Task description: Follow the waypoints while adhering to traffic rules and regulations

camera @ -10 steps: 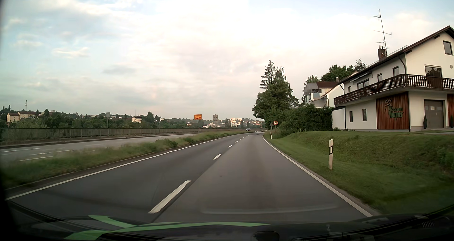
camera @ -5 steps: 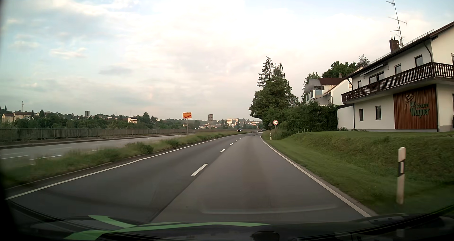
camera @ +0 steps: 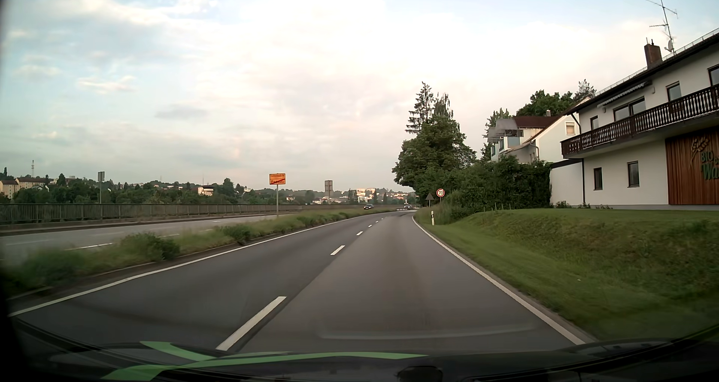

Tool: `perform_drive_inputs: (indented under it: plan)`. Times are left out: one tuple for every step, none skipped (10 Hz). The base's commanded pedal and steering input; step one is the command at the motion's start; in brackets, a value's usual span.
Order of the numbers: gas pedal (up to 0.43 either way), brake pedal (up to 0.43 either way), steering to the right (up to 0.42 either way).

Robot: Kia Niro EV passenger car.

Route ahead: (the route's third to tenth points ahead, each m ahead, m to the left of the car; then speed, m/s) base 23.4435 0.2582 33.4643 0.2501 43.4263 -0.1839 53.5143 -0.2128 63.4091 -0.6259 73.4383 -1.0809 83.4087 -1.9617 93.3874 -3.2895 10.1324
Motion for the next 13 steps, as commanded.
perform_drive_inputs:
  plan:
    - [0.209, 0.000, 0.003]
    - [0.209, 0.000, 0.003]
    - [0.209, 0.000, 0.003]
    - [0.209, 0.000, 0.003]
    - [0.209, 0.000, 0.005]
    - [0.209, 0.000, 0.007]
    - [0.209, 0.000, 0.008]
    - [0.209, 0.000, 0.009]
    - [0.197, 0.000, 0.010]
    - [0.197, 0.000, 0.008]
    - [0.197, 0.000, 0.003]
    - [0.197, 0.000, 0.003]
    - [0.197, 0.000, 0.002]
